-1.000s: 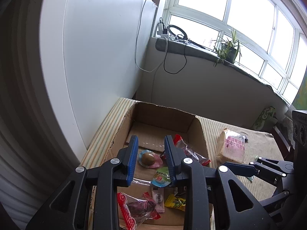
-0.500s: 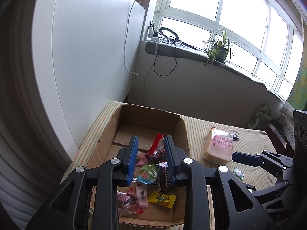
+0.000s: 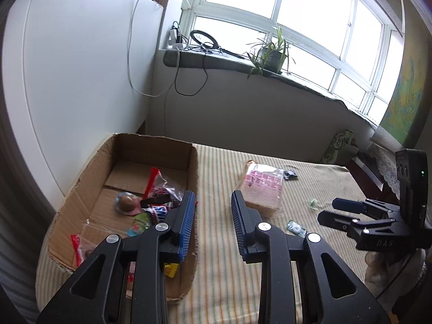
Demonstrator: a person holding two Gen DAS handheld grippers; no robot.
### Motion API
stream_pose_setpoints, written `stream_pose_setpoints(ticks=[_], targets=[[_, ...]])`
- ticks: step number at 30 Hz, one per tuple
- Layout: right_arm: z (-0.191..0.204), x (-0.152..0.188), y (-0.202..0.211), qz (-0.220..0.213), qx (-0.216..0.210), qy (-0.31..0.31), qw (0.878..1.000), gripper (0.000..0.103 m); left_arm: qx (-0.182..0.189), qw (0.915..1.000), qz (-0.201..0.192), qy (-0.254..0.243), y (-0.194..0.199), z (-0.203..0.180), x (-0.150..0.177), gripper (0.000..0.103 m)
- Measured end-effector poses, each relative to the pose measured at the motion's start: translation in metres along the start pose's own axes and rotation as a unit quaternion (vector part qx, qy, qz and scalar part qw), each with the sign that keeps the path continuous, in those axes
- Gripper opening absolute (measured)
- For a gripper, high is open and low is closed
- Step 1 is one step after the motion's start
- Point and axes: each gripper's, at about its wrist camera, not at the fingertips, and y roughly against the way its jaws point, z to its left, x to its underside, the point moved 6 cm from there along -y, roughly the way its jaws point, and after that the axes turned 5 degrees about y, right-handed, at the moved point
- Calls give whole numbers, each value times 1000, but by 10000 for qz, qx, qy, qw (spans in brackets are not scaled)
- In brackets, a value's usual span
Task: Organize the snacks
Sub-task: 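Move both tools back to the bagged sliced bread loaf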
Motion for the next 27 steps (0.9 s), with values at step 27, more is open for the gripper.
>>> stream_pose_setpoints(ticks=[27], targets=[[-89, -4, -24, 16, -315, -536, 9981, 78, 626, 9944, 827, 186, -83, -74, 30, 54]])
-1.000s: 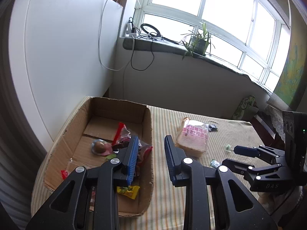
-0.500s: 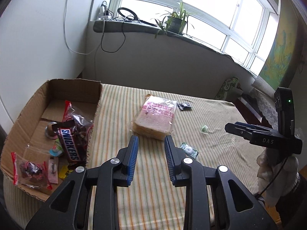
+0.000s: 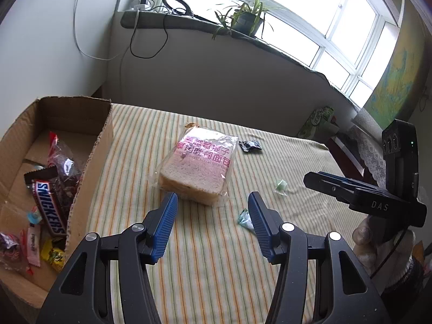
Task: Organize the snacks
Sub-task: 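Move both tools back to the bagged sliced bread loaf, then grasp the bagged bread loaf with both tools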
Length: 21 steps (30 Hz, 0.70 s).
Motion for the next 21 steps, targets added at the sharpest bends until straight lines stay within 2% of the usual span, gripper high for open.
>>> stream_pose_setpoints(ticks=[1, 3, 9, 14, 16, 21], targets=[[2, -3, -5, 38, -125, -36, 9999, 78, 38, 10000, 16, 86, -5, 1, -4, 54], [7, -8, -14, 84, -335, -129, 9993, 78, 44, 9998, 18, 213, -15, 4, -10, 62], [7, -20, -46, 251, -923, -729, 9927, 78, 1, 9974, 83, 718, -42, 24, -23, 62], [3, -26, -68, 347, -1361, -1190, 9829, 78, -97, 9959, 123, 893, -59, 36, -30, 62], [5, -27, -75, 401, -1448, -1232, 9809, 70, -133, 9954, 112, 939, -64, 41, -33, 62], [6, -27, -92, 530, -1547, -1327, 9776, 62, 25, 9940, 240, 1071, -73, 48, -32, 63]])
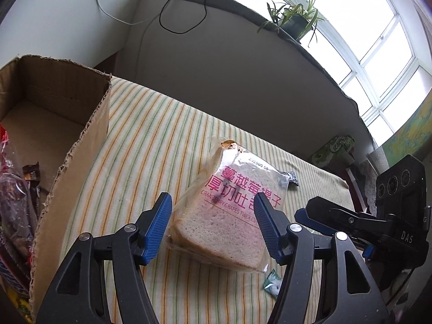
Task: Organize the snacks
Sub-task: 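Grasp the bagged bread loaf with both tools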
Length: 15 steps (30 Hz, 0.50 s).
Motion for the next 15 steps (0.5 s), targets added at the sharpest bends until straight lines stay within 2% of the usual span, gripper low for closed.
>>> stream_pose_setpoints(ticks=[2, 5, 9, 12, 15], targets=[[-4, 0, -7, 51, -14, -91, 9999, 58, 91, 9999, 66, -67, 1, -3, 3, 63], [-9, -1, -14, 95, -72, -247, 9996, 56, 236, 9993, 213, -201, 0, -10, 9, 63], [-10, 0, -24, 193, -122, -292, 9993, 55, 180, 9984, 298, -451, -5, -17, 15, 63], [-8, 1, -30, 246, -86, -256, 9993, 45, 175, 9983, 353, -419, -12, -15, 15, 63], [-9, 1, -32, 257, -89, -304, 9992, 41, 215, 9983, 412, -345, -17, -13, 15, 63]])
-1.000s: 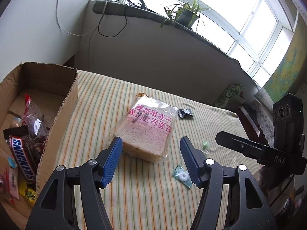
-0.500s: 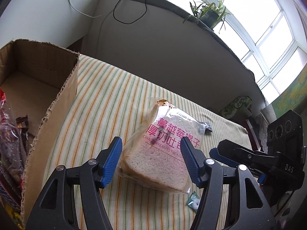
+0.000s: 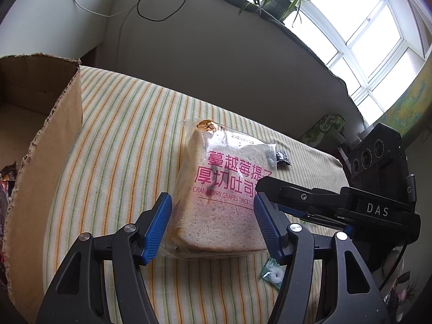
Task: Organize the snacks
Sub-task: 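Grasp the bagged bread loaf with both tools, then carry the bread loaf into the cardboard box and open both tools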
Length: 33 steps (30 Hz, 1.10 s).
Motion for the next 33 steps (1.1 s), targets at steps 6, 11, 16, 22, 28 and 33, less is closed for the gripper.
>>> stream_pose_setpoints(ticks=[6, 11, 16, 22, 28, 33], targets=[[6, 0, 4, -7, -27, 52, 10000, 38, 58, 9998, 24, -183, 6, -8, 5, 59], [13, 3, 15, -36, 13, 185, 9998, 38, 39, 9993, -60, -377, 14, -18, 9, 59], [22, 6, 28, -131, 8, 178, 9998, 38, 118, 9986, -157, -501, 28, -30, 14, 59], [43, 13, 46, -226, -1, 355, 9991, 38, 173, 9975, -364, -583, 53, -39, 17, 59], [75, 21, 57, -286, -47, 571, 9979, 38, 245, 9963, -582, -579, 83, -39, 17, 59], [108, 30, 56, -278, -85, 811, 9963, 38, 235, 9949, -790, -585, 110, -30, 21, 59]])
